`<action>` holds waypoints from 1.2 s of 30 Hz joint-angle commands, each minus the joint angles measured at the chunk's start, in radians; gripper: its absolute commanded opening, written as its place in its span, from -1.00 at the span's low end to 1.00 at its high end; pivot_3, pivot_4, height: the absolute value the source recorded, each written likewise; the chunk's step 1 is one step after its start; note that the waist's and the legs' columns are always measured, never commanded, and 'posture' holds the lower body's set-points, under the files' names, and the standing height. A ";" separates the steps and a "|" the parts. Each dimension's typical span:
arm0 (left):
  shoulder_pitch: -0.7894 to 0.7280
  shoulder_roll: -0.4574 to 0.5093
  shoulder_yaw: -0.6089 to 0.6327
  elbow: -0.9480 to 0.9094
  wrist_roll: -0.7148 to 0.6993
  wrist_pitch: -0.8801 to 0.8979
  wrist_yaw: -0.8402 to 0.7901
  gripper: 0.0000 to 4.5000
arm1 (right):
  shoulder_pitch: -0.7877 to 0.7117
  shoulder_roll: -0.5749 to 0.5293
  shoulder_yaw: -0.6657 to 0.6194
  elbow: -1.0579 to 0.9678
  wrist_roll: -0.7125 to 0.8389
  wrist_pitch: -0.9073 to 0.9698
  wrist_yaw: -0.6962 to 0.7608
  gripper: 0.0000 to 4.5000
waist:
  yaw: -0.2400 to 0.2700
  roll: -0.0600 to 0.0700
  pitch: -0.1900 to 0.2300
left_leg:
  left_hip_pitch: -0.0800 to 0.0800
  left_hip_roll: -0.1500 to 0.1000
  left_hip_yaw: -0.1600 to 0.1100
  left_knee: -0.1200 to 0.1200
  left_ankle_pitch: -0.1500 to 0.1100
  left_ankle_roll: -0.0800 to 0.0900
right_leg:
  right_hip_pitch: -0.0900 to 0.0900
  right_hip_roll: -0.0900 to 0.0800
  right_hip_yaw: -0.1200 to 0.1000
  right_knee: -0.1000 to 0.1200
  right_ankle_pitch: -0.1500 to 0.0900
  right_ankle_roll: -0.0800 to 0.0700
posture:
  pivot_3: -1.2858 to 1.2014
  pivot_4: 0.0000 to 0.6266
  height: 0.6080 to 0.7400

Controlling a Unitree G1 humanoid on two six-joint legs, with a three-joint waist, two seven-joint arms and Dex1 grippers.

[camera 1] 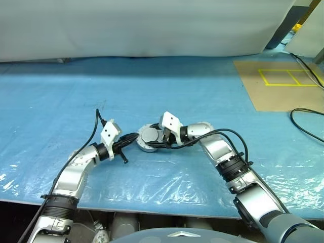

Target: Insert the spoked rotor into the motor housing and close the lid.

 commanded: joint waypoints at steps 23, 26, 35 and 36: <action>0.023 0.006 -0.069 0.005 0.042 0.001 -0.054 -1.00 | 0.036 -0.046 -0.117 -0.141 0.137 0.178 0.052 1.00 | 0.014 0.002 -0.002 | -0.005 -0.007 0.000 -0.005 0.000 0.000 | -0.006 -0.006 0.000 -0.001 -0.002 0.004 | 0.03 -0.52 1.00; 0.022 0.005 -0.071 0.003 0.041 0.002 -0.056 -1.00 | 0.018 -0.047 -0.170 -0.164 0.180 0.214 0.030 1.00 | 0.020 0.001 -0.001 | -0.008 -0.007 0.000 -0.005 0.001 0.000 | -0.010 -0.006 0.000 -0.001 -0.002 0.004 | 0.03 -0.52 1.00; 0.017 0.004 -0.075 0.005 0.042 0.004 -0.061 -1.00 | 0.014 -0.028 -0.304 -0.088 0.311 0.495 -0.036 1.00 | 0.023 0.001 0.000 | -0.011 -0.007 0.000 -0.005 0.002 -0.004 | -0.013 -0.006 0.000 -0.001 -0.002 0.005 | 0.03 -0.52 1.00; 0.016 0.004 -0.075 0.006 0.043 0.002 -0.061 -1.00 | 0.023 -0.041 -0.315 -0.072 0.339 0.558 -0.020 1.00 | 0.024 0.001 0.000 | -0.011 -0.007 0.000 -0.005 0.003 -0.004 | -0.013 -0.006 0.000 -0.001 -0.002 0.005 | 0.03 -0.52 1.00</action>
